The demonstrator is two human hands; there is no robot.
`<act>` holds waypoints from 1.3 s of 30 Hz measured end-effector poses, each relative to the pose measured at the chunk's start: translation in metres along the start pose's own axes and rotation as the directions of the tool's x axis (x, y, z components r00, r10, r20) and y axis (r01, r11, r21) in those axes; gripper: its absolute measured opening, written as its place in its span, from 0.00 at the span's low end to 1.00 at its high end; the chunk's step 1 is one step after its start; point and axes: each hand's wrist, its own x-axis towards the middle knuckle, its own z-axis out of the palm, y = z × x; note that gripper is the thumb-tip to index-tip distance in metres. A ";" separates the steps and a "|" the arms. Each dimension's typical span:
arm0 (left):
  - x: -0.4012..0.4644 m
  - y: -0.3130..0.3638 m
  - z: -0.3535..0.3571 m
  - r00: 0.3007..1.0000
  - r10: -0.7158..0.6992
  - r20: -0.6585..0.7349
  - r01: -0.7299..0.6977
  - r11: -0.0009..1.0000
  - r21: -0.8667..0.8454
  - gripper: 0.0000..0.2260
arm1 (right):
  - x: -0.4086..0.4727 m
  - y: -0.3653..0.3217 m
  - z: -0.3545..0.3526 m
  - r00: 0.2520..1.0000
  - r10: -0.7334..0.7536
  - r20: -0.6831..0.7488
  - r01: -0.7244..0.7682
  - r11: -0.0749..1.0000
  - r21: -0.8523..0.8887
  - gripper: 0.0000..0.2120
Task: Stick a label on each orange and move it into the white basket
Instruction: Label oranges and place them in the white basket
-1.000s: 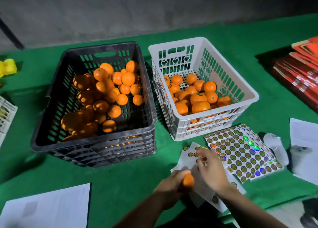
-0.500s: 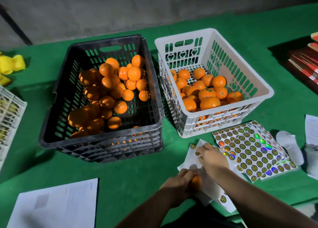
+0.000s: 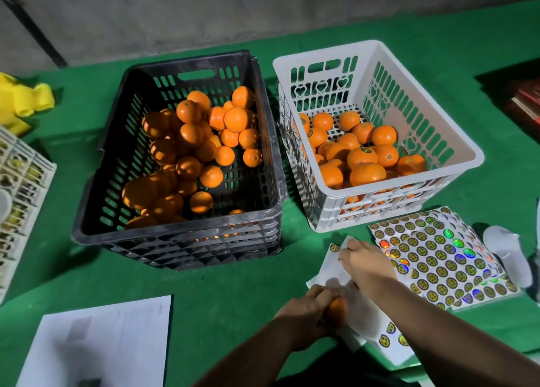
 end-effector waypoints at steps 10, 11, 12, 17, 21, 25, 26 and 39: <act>-0.001 -0.001 -0.011 0.997 0.012 -0.070 -0.022 0.990 -0.137 0.34 | -0.057 -0.011 -0.032 0.964 0.231 -0.131 0.009 0.463 0.886 0.09; -0.002 0.000 -0.013 0.994 0.024 -0.103 -0.040 0.988 -0.150 0.34 | -0.068 -0.011 -0.032 0.970 0.212 -0.120 0.016 0.435 0.900 0.09; -0.003 0.003 -0.014 0.990 0.037 -0.140 -0.061 0.983 -0.172 0.34 | -0.079 -0.011 -0.033 0.971 0.209 -0.119 0.025 0.404 0.914 0.09; -0.008 0.018 -0.023 0.952 0.044 -0.304 -0.156 0.922 -0.355 0.37 | -0.112 -0.015 -0.051 0.930 0.252 -0.267 0.153 0.395 0.906 0.11; -0.016 0.033 -0.032 0.926 -0.018 -0.377 -0.207 0.812 -0.546 0.34 | -0.123 -0.020 -0.064 0.901 0.136 -0.411 0.269 0.568 0.778 0.10; -0.026 0.045 -0.041 0.910 -0.075 -0.408 -0.225 0.736 -0.638 0.33 | -0.128 -0.029 -0.075 0.827 0.158 -0.540 0.344 0.618 0.707 0.09; -0.028 0.047 -0.043 0.911 -0.085 -0.405 -0.228 0.713 -0.663 0.34 | -0.128 -0.030 -0.078 0.811 0.167 -0.561 0.354 0.623 0.698 0.10; -0.080 0.110 -0.103 0.912 -0.080 -0.403 -0.344 0.388 -0.855 0.28 | -0.126 -0.047 -0.160 0.922 0.260 -0.288 0.315 -0.068 0.947 0.19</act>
